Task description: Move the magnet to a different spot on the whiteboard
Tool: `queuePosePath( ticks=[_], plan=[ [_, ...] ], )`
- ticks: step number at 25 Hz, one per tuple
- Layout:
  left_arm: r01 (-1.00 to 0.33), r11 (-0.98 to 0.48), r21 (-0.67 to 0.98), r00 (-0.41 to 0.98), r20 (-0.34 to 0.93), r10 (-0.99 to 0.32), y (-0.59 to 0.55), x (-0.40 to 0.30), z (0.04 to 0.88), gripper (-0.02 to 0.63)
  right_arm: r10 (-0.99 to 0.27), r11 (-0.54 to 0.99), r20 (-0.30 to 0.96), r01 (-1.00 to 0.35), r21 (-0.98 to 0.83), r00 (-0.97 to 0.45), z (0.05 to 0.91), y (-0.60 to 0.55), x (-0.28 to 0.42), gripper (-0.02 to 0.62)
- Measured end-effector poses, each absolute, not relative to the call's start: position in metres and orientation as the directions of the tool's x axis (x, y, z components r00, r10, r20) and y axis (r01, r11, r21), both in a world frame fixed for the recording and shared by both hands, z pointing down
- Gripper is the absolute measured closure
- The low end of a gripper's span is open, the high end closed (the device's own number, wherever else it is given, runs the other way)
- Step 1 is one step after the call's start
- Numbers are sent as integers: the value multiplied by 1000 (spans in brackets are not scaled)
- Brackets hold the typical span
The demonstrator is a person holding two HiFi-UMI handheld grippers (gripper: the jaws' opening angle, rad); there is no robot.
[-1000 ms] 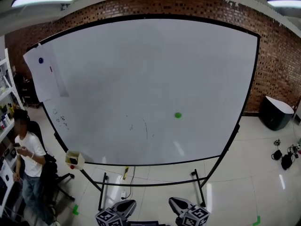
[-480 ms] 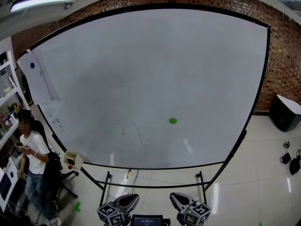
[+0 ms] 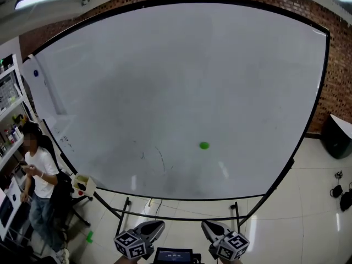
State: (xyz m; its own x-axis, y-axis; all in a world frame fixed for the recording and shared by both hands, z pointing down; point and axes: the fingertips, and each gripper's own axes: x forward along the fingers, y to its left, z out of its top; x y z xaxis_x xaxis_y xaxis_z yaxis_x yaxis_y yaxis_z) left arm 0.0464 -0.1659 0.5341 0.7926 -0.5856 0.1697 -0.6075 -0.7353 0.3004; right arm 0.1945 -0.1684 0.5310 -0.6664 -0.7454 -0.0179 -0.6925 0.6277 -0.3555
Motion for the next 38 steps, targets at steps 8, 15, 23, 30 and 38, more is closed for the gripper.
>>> queuePosePath(
  ticks=[8,15,23,30,38],
  plan=[
    [-591,-757,278,805,146,-575,-203,25,516,580,-790,591,-34,-747,-304,-612,510,-203,192,588],
    [-567,-787,242,823,151,-547,-225,5,507,580,-819,565,-6,-804,-184,-574,489,-226,185,588],
    [-543,-799,257,839,121,-531,-236,-9,505,580,-823,567,107,-817,102,-558,464,-249,175,588],
    [-543,-805,239,839,117,-531,-241,-18,498,580,-843,538,188,-775,332,-504,441,-277,170,588],
    [-539,-804,251,841,125,-526,-243,-31,504,580,-892,450,242,-693,562,-382,409,-310,176,586]
  ],
)
